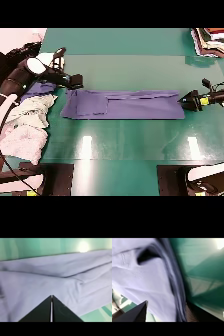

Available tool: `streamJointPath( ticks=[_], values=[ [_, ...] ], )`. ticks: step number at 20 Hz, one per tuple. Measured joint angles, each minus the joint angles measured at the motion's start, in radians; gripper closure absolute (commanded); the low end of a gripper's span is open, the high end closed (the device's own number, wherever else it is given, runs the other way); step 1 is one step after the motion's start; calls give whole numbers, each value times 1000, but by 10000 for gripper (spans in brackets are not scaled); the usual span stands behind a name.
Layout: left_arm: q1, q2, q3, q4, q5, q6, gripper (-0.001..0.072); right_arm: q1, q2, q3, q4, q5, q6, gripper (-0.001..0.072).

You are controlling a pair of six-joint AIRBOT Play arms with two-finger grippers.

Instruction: Fold the shirts.

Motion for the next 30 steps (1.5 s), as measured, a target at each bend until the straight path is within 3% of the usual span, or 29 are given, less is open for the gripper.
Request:
streamJointPath(
  ticks=[1,3,4,10,20,30],
  values=[
    [-23,-11,0,-8,20,0,678,14,0,-10,12,-12,-12,293],
    [-74,-47,8,-34,64,2,678,45,-2,-25,17,-37,-32,615],
    [-101,-73,21,-47,80,3,678,60,-3,-28,13,-41,-42,698],
    [-250,-260,174,-77,98,8,678,130,43,53,39,45,-71,699],
    [-354,-465,320,-104,65,9,678,385,269,404,51,100,132,699],
    [-359,-481,327,-113,69,10,679,687,288,569,50,-26,186,699]
  ],
)
